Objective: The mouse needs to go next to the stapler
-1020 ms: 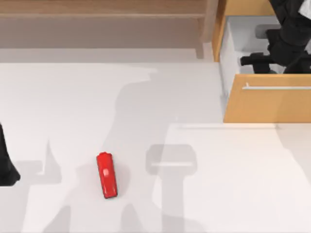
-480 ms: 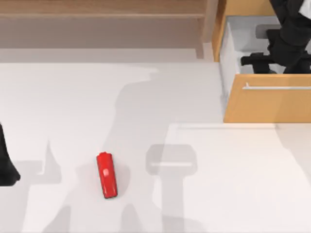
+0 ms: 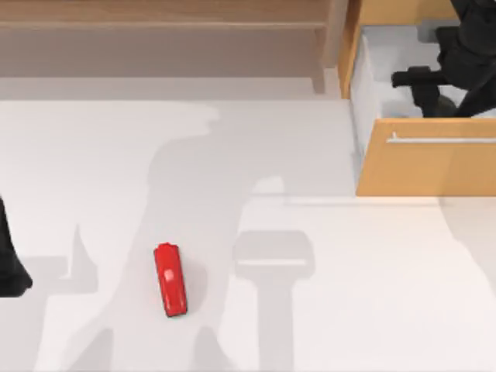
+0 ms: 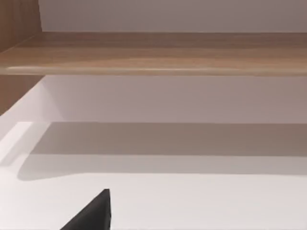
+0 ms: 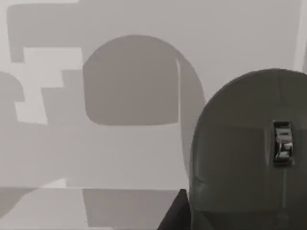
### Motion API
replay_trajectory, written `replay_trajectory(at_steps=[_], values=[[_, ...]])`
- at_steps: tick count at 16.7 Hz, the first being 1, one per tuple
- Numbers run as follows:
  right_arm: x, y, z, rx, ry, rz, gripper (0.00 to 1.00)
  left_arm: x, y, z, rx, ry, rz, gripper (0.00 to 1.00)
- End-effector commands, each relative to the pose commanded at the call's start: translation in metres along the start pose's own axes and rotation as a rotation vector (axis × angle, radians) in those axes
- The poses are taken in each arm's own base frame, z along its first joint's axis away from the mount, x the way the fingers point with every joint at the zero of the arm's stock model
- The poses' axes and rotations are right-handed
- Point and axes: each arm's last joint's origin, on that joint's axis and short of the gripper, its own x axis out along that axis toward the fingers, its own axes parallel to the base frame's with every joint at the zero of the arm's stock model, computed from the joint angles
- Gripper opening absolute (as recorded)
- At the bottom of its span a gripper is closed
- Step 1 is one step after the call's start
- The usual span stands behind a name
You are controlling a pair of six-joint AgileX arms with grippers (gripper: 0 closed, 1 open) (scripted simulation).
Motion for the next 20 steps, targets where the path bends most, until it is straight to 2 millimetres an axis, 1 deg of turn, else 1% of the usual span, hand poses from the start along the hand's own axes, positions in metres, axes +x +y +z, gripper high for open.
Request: replay_trajectory(at_steps=[3,6,9,11,13,15,18,20], values=[[-0.034,0.003,-0.007,0.038,-0.051,-0.012,0.0,0.0,0.0,0.0,0.0,0.0,0.0,1.0],[-0.073,0.017,-0.016,0.077,-0.138,-0.003,0.0,0.0,0.0,0.0,0.0,0.0,0.0,1.0],[-0.104,0.046,-0.029,0.098,-0.221,0.033,0.0,0.0,0.0,0.0,0.0,0.0,0.0,1.0],[-0.119,0.07,-0.041,0.103,-0.258,0.067,0.0,0.0,0.0,0.0,0.0,0.0,0.0,1.0],[-0.127,0.097,-0.055,0.103,-0.276,0.103,0.0,0.0,0.0,0.0,0.0,0.0,0.0,1.0],[-0.13,0.125,-0.07,0.099,-0.275,0.137,0.0,0.0,0.0,0.0,0.0,0.0,0.0,1.0],[-0.121,0.165,-0.096,0.09,-0.24,0.168,0.0,0.0,0.0,0.0,0.0,0.0,0.0,1.0],[-0.107,0.19,-0.114,0.084,-0.198,0.169,0.0,0.0,0.0,0.0,0.0,0.0,0.0,1.0]])
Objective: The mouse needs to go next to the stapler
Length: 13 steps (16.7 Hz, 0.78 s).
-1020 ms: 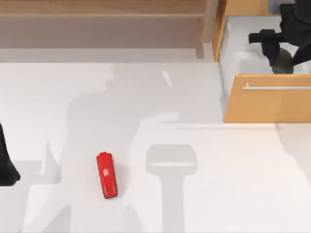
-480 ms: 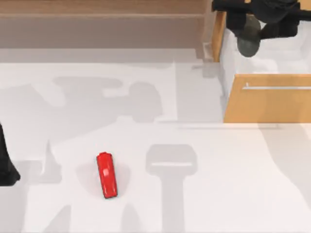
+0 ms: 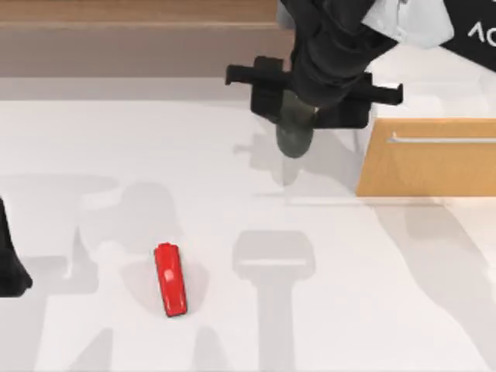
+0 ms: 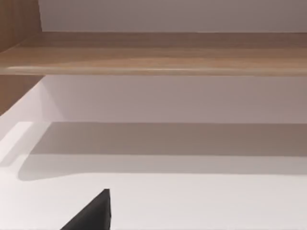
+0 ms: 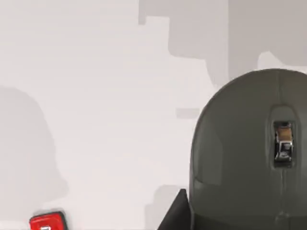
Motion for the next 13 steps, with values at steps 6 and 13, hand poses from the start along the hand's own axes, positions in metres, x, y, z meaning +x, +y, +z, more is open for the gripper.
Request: replay_trajectory(at_steps=[6,13], values=[[0.052,0.037,-0.069,-0.016,0.144,-0.077,0.0,0.0,0.0,0.0,0.0,0.0,0.0,1.0],[0.084,0.045,-0.111,-0.033,0.226,-0.161,0.0,0.0,0.0,0.0,0.0,0.0,0.0,1.0]])
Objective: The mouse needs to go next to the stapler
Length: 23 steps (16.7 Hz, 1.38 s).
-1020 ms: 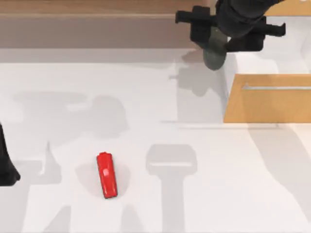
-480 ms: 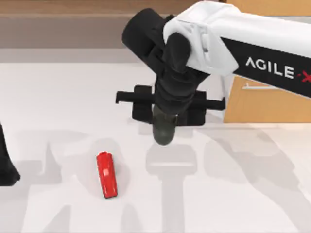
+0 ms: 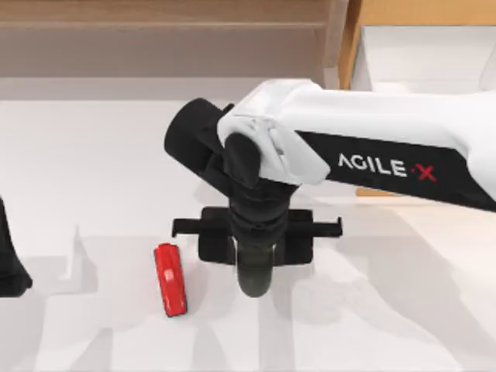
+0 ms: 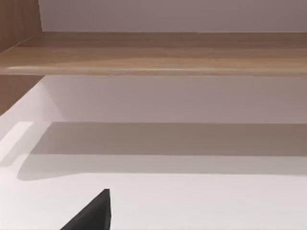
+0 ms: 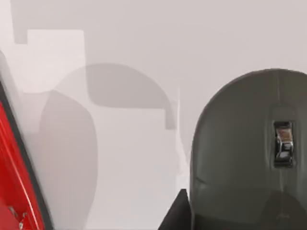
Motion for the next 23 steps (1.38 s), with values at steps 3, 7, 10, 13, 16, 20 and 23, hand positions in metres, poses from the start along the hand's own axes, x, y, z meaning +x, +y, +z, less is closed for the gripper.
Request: replay_trajectory(at_steps=[3,7,10,13,16,20,23], values=[[0.0,0.0,0.0,0.0,0.0,0.0,0.0,0.0,0.0,0.0,0.0,0.0,0.0,1.0],[-0.002,-0.001,0.002,0.006,-0.004,0.005,0.0,0.0,0.0,0.0,0.0,0.0,0.0,1.0],[-0.005,0.0,0.003,0.006,-0.012,0.016,0.0,0.0,0.0,0.0,0.0,0.0,0.0,1.0],[-0.009,0.0,0.004,0.007,-0.024,0.032,0.0,0.0,0.0,0.0,0.0,0.0,0.0,1.0],[-0.014,0.001,0.005,0.008,-0.038,0.049,0.0,0.0,0.0,0.0,0.0,0.0,0.0,1.0],[-0.018,0.003,0.006,0.008,-0.054,0.068,0.0,0.0,0.0,0.0,0.0,0.0,0.0,1.0],[-0.018,0.003,0.006,0.008,-0.059,0.073,0.0,0.0,0.0,0.0,0.0,0.0,0.0,1.0]])
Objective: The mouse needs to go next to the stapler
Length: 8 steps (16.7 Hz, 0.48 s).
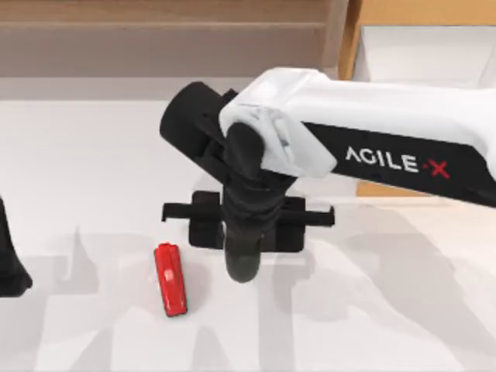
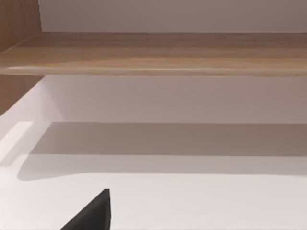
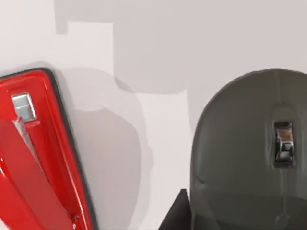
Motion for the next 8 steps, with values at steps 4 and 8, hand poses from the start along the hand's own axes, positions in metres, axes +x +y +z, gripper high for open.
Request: replay_trajectory(at_steps=[4,8], values=[[0.008,-0.001,-0.002,-0.002,0.011,-0.015,0.0,0.0,0.0,0.0,0.0,0.0,0.0,1.0],[0.028,-0.005,-0.007,-0.007,0.049,-0.062,0.0,0.0,0.0,0.0,0.0,0.0,0.0,1.0]])
